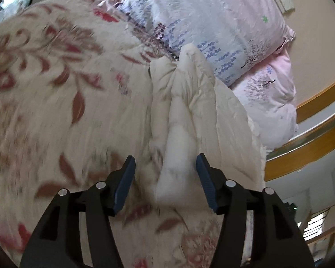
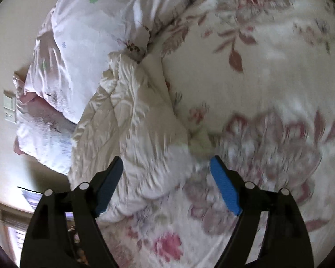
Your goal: Fold large clothes
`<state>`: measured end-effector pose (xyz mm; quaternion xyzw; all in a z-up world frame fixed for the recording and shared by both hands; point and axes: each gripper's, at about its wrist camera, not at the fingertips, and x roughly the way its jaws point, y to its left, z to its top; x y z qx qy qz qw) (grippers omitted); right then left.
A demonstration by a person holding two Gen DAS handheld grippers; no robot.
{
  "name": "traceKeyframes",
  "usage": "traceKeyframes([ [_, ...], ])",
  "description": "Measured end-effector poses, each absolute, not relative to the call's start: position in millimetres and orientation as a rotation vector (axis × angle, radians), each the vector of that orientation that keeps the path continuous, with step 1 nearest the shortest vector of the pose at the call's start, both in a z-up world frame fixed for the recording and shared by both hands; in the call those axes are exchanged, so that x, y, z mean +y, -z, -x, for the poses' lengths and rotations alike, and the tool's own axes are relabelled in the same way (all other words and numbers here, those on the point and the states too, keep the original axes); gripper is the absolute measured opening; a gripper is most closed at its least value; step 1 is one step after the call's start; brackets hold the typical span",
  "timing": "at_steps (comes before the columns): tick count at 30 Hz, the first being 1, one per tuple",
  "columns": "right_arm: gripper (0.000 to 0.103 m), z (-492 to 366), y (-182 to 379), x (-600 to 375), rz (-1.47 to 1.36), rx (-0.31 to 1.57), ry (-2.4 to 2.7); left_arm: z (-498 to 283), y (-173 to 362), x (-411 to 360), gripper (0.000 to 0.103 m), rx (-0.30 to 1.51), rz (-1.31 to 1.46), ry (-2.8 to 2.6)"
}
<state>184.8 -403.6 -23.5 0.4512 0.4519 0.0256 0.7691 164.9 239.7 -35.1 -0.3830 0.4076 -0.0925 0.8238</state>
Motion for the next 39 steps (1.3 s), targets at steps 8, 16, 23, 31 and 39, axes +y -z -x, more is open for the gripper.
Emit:
traceKeyframes([
  [8, 0.082, -194, 45, -386, -1.068, 1.013, -0.105, -145, 52, 219, 0.057, 0.883, 0.976, 0.241],
  [16, 0.081, -201, 49, -386, -1.133, 0.913, -0.106, -153, 60, 199, 0.057, 0.842, 1.091, 0.218],
  [23, 0.058, -202, 53, -389, -1.14, 0.857, -0.097, -162, 63, 200, 0.057, 0.76, 1.177, 0.158],
  [31, 0.024, -197, 43, -380, -1.093, 0.825, -0.178, -170, 65, 208, 0.02, 0.702, 1.157, 0.165],
  [39, 0.022, -171, 19, -354, -0.994, 0.849, -0.286, -139, 39, 236, 0.017, 0.648, 1.07, 0.166],
])
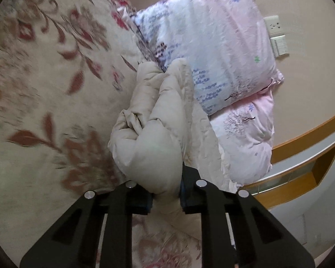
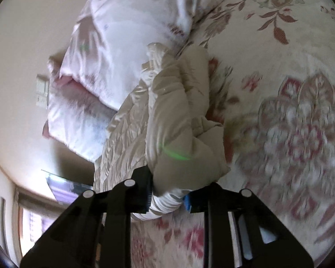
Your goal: Fold large clothes
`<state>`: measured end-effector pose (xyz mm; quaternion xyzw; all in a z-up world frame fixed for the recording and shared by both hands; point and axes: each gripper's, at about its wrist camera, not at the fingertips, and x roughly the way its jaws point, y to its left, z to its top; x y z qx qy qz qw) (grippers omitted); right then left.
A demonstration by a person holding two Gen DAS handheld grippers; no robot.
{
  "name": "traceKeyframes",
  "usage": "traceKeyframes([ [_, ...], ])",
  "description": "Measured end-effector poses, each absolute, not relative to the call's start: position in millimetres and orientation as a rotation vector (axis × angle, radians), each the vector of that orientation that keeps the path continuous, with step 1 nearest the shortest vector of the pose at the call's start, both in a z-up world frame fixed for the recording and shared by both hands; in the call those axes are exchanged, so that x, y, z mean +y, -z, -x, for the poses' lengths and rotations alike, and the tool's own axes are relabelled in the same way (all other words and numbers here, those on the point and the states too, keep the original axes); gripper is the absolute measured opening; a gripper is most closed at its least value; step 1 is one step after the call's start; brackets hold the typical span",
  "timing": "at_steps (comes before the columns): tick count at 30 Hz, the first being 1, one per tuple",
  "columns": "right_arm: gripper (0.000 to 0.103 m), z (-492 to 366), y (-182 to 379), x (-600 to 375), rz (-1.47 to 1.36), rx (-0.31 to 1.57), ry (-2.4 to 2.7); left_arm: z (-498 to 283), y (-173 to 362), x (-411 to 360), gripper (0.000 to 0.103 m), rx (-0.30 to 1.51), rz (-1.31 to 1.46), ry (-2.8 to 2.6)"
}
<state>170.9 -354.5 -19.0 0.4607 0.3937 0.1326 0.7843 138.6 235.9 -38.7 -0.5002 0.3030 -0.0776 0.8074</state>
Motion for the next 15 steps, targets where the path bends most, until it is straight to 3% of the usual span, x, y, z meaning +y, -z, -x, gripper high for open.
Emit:
traceKeyframes([
  [9, 0.022, -123, 16, -314, -0.84, 0.946, -0.352, -76, 39, 268, 0.017, 0.642, 1.037, 0.12],
  [12, 0.035, -109, 14, -305, -0.758, 0.977, -0.32, -67, 43, 271, 0.018, 0.651, 1.033, 0.122],
  [14, 0.057, -101, 6, -305, -0.676, 0.973, -0.243, -68, 47, 272, 0.022, 0.673, 1.018, 0.119],
  [15, 0.062, -99, 0, -307, -0.637, 0.961, -0.194, -69, 47, 271, 0.026, 0.683, 1.007, 0.113],
])
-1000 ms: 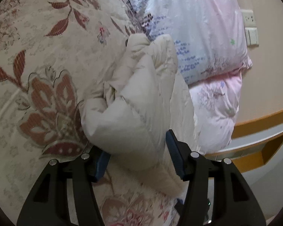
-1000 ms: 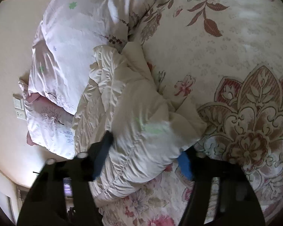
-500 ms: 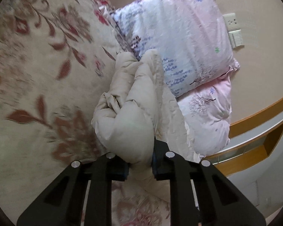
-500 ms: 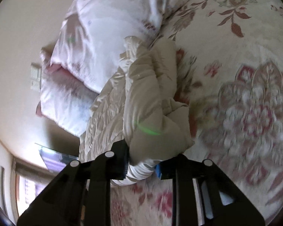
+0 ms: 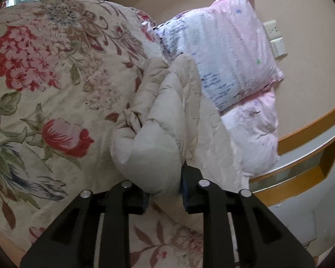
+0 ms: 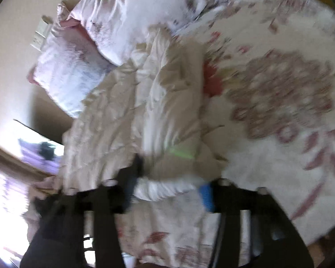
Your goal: Fold large clothes
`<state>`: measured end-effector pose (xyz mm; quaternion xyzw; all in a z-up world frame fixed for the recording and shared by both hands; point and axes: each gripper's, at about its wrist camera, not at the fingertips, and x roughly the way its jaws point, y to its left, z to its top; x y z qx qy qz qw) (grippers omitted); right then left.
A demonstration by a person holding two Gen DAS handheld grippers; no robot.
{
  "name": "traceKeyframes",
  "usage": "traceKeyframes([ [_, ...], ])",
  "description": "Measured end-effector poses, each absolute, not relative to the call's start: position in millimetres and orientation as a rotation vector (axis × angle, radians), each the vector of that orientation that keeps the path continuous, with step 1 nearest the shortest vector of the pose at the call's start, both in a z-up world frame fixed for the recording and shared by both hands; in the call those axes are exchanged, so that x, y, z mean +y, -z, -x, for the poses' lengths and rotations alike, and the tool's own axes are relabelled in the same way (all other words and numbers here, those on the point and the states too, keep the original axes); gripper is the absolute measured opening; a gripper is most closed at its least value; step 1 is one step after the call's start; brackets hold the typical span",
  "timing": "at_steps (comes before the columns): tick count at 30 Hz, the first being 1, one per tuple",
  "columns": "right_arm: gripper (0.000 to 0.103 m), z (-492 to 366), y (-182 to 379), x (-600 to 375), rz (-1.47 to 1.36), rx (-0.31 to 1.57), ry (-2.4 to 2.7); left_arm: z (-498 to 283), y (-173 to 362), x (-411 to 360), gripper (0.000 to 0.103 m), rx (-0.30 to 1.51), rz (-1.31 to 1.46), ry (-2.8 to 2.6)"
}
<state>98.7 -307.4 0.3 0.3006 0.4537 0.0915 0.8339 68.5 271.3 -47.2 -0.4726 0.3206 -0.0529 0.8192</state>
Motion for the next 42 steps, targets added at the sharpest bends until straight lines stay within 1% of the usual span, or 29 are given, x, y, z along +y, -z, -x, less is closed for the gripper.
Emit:
traceKeyframes([
  [1, 0.07, -98, -5, -308, -0.605, 0.948, -0.15, -70, 47, 270, 0.028, 0.691, 0.991, 0.109],
  [2, 0.071, -95, -13, -312, -0.554, 0.919, -0.084, -71, 46, 268, 0.035, 0.701, 0.963, 0.104],
  [3, 0.071, -91, -20, -313, -0.508, 0.889, -0.031, -71, 44, 267, 0.044, 0.706, 0.937, 0.1],
  [5, 0.071, -91, -36, -309, -0.409, 0.835, 0.04, -72, 40, 261, 0.054, 0.714, 0.873, 0.093],
  [7, 0.071, -97, -49, -293, -0.326, 0.804, 0.028, -74, 35, 256, 0.059, 0.723, 0.81, 0.087],
  [9, 0.071, -107, -60, -269, -0.238, 0.779, -0.015, -76, 30, 250, 0.067, 0.741, 0.727, 0.069],
  [11, 0.071, -113, -68, -242, -0.151, 0.76, -0.068, -79, 26, 245, 0.072, 0.761, 0.65, 0.047],
  [15, 0.072, -138, -71, -180, -0.022, 0.771, -0.151, -83, 22, 237, 0.09, 0.811, 0.509, -0.008],
  [18, 0.073, -150, -65, -144, 0.057, 0.783, -0.185, -84, 19, 233, 0.099, 0.837, 0.402, -0.063],
  [20, 0.073, -157, -61, -126, 0.083, 0.789, -0.202, -85, 17, 232, 0.102, 0.85, 0.344, -0.087],
  [28, 0.074, -161, -50, -90, 0.122, 0.786, -0.209, -87, 16, 220, 0.102, 0.896, 0.184, -0.106],
  [33, 0.075, -165, -46, -87, 0.107, 0.788, -0.201, -80, 16, 222, 0.102, 0.9, 0.223, -0.075],
  [38, 0.083, -175, -25, -79, 0.131, 0.836, -0.178, -75, 19, 224, 0.102, 0.905, 0.266, -0.058],
  [42, 0.085, -179, -16, -77, 0.135, 0.859, -0.173, -77, 21, 228, 0.102, 0.914, 0.306, -0.049],
])
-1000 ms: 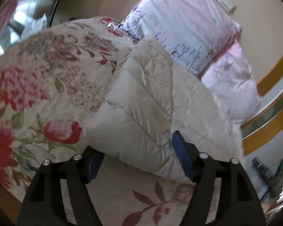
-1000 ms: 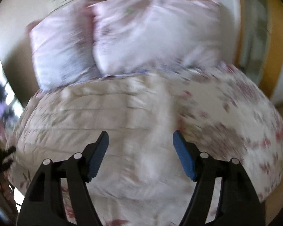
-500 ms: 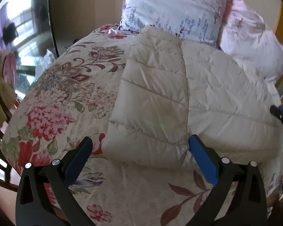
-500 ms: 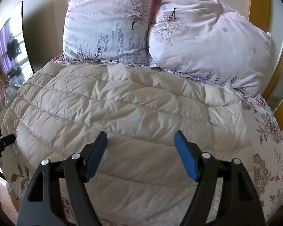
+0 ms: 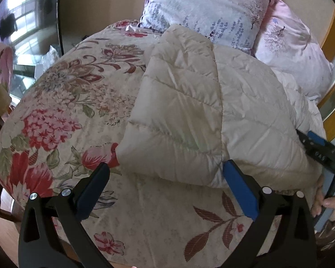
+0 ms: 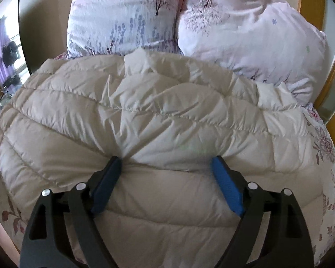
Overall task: Fold large clothes
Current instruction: 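Open the left gripper and pull both tools back from the folded comforter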
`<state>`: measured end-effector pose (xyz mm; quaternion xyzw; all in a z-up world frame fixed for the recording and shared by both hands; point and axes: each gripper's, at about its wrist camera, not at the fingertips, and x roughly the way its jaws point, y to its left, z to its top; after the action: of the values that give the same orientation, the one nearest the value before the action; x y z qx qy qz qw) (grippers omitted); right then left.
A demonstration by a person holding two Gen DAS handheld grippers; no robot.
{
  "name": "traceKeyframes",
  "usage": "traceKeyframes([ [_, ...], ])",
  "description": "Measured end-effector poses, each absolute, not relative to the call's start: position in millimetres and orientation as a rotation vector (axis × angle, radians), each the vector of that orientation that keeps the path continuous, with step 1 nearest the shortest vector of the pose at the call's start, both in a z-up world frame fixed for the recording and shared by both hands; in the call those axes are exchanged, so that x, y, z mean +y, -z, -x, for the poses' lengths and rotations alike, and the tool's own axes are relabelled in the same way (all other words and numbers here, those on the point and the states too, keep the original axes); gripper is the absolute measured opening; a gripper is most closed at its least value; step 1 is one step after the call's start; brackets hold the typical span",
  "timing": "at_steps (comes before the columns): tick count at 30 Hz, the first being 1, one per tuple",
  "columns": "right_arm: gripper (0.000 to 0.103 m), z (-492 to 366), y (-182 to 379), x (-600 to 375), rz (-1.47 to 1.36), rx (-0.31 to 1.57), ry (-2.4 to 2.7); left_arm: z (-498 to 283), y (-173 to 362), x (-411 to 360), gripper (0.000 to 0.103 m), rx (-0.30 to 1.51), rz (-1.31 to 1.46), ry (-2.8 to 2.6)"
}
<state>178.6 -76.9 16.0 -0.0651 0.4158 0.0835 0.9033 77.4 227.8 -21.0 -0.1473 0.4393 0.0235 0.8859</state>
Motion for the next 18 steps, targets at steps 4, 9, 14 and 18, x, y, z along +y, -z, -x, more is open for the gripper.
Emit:
traceKeyframes([
  [4, 0.088, -181, -11, -77, 0.133, 0.875, -0.171, -83, 24, 236, 0.102, 0.913, 0.385, -0.029],
  [9, 0.088, -182, -8, -75, 0.148, 0.878, -0.165, -87, 29, 243, 0.102, 0.908, 0.489, -0.012],
  [14, 0.089, -182, -4, -71, 0.168, 0.881, -0.156, -89, 32, 251, 0.102, 0.866, 0.612, 0.014],
  [18, 0.089, -183, -1, -68, 0.188, 0.879, -0.148, -93, 34, 256, 0.096, 0.84, 0.685, 0.032],
])
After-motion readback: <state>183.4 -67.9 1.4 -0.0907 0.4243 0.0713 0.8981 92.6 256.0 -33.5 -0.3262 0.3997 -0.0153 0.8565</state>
